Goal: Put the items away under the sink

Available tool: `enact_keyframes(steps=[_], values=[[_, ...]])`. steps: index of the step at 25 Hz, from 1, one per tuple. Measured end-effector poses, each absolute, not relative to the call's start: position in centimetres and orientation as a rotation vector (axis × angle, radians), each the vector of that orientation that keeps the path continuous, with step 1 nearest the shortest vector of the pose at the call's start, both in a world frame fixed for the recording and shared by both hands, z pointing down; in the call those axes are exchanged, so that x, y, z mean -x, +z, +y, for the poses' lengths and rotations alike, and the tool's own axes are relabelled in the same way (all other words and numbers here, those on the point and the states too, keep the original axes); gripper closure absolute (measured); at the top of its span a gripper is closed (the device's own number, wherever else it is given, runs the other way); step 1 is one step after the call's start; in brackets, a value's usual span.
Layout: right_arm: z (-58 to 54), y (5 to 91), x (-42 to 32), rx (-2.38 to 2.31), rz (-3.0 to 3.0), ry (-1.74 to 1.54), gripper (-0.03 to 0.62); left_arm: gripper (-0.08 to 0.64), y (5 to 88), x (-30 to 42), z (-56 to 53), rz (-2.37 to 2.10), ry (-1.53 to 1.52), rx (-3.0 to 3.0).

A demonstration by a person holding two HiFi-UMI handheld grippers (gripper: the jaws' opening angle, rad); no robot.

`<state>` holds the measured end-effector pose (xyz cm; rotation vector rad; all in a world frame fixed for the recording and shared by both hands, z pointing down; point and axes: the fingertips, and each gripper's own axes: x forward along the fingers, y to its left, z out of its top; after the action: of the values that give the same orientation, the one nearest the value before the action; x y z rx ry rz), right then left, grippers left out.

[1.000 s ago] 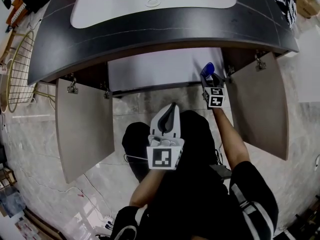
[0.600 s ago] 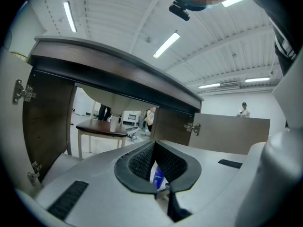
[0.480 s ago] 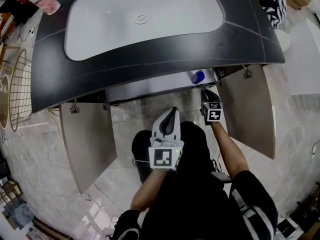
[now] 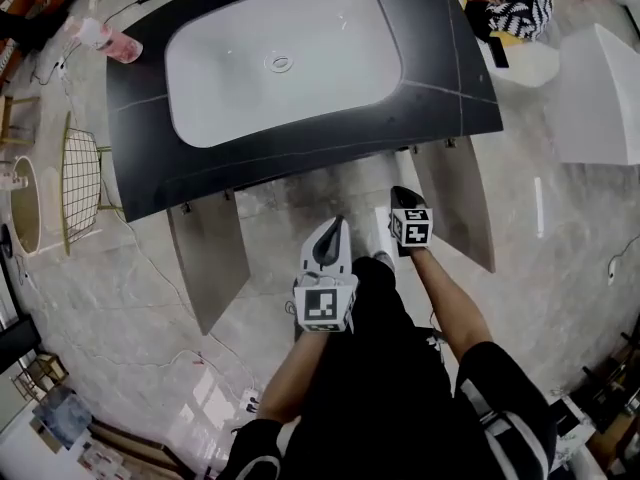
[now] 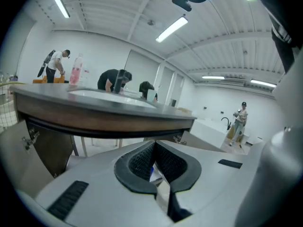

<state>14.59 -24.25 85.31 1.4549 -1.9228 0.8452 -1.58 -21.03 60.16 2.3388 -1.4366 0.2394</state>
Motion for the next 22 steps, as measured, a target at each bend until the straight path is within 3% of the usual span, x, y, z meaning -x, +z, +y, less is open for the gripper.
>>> enact_keyframes(steps=[12,22], values=[[-16.7,56.6,-12.4,-1.457,-2.021,0.863,0.581,0.545,36.6,0.3,-15.9,-1.411,0.244,-2.369],[-11.5,33.5,-10.4,-1.577,-2.333,0.652,0.581,0.545,24.6,0.0,-10.5,-1.42,0.13,-2.388]])
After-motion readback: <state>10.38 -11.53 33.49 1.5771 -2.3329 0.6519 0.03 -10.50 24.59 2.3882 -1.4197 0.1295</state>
